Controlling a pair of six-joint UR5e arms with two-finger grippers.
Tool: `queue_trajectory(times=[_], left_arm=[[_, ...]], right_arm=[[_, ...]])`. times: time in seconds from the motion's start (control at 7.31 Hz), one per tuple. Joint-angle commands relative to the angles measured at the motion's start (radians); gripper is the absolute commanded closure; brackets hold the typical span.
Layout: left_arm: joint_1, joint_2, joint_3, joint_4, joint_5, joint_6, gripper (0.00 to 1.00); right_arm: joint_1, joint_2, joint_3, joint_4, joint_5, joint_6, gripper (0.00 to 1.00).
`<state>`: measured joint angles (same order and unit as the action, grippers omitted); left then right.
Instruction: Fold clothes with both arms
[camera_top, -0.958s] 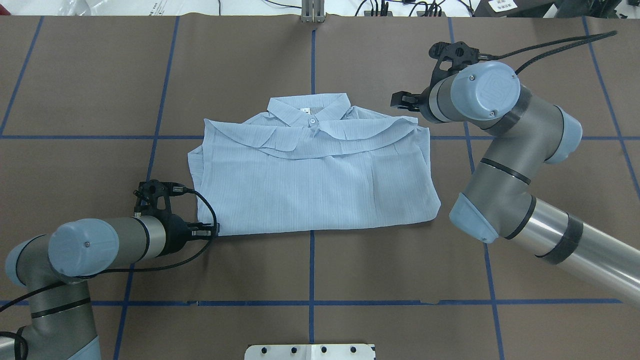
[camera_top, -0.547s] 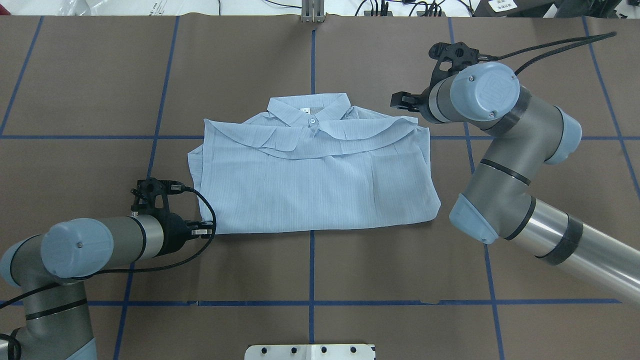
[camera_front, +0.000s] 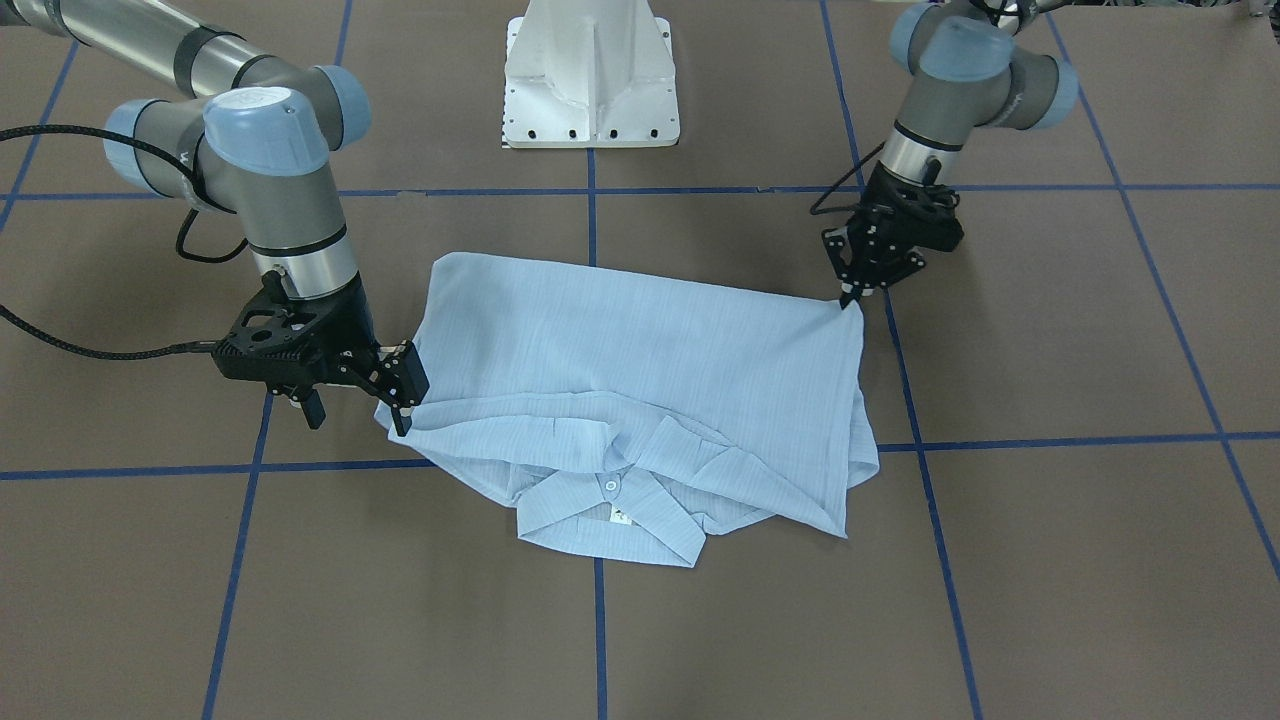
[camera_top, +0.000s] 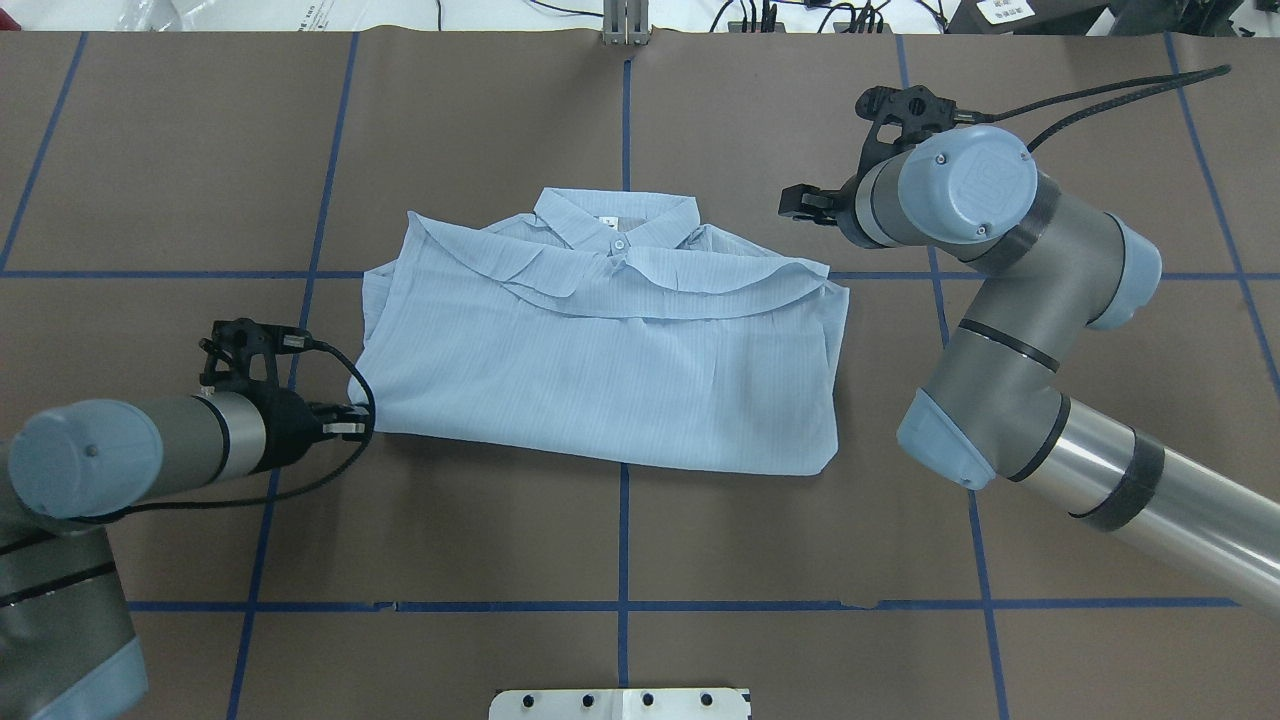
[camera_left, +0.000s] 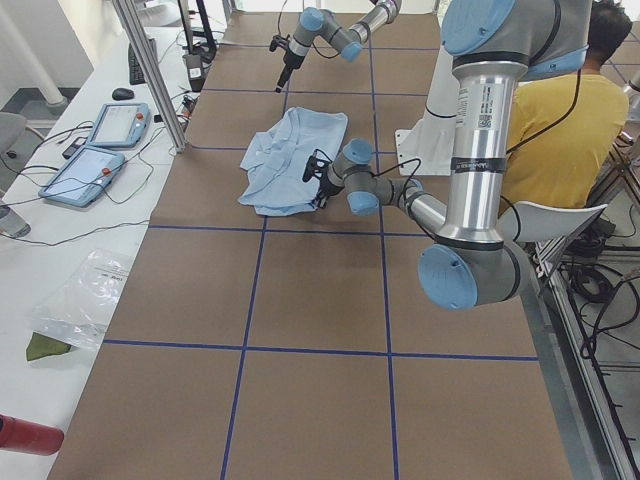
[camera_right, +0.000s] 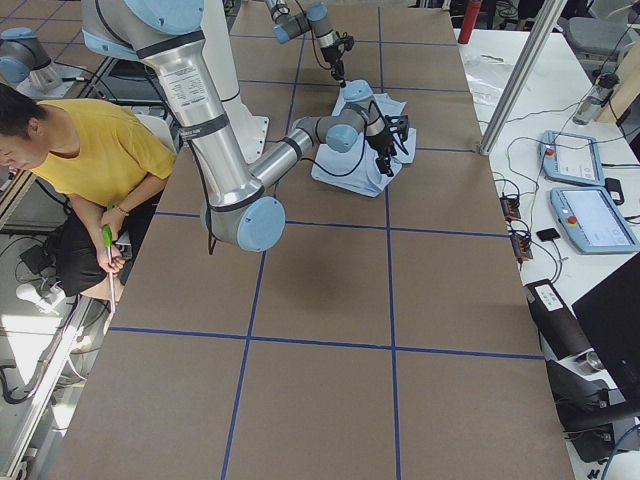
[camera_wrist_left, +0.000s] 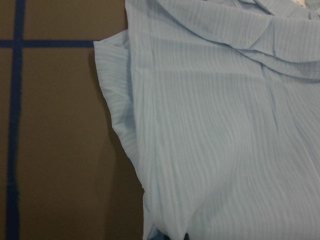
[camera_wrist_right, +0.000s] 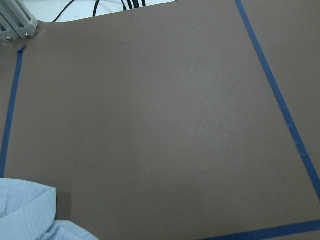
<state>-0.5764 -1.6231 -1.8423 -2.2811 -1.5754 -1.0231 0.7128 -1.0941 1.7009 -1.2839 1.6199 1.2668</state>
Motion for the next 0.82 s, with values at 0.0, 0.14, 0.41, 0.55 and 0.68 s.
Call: queue_trajectory(times=[0.0, 0.14, 0.41, 0.55, 0.68], left_arm=[[-0.199, -0.097, 0.168, 0.000, 0.003, 0.180, 1.00], [-0.261, -0.227, 0.290, 0.002, 0.003, 0.204, 1.00], [-0.334, -0.439, 0.544, -0.018, 0.041, 0.206, 1.00], [-0.358, -0.539, 0.690, -0.067, 0.064, 0.202, 1.00], [-0.367, -0.619, 0.836, -0.151, 0.064, 0.199, 1.00]], right_arm=[[-0.006, 0.000, 0.002, 0.000, 0.000, 0.000, 0.00], [-0.006, 0.002, 0.003, 0.000, 0.000, 0.000, 0.00], [-0.010, 0.005, 0.011, 0.000, -0.002, 0.012, 0.00], [-0.015, 0.003, 0.026, -0.002, 0.000, 0.014, 0.00], [-0.019, 0.003, 0.028, -0.002, 0.000, 0.014, 0.00]])
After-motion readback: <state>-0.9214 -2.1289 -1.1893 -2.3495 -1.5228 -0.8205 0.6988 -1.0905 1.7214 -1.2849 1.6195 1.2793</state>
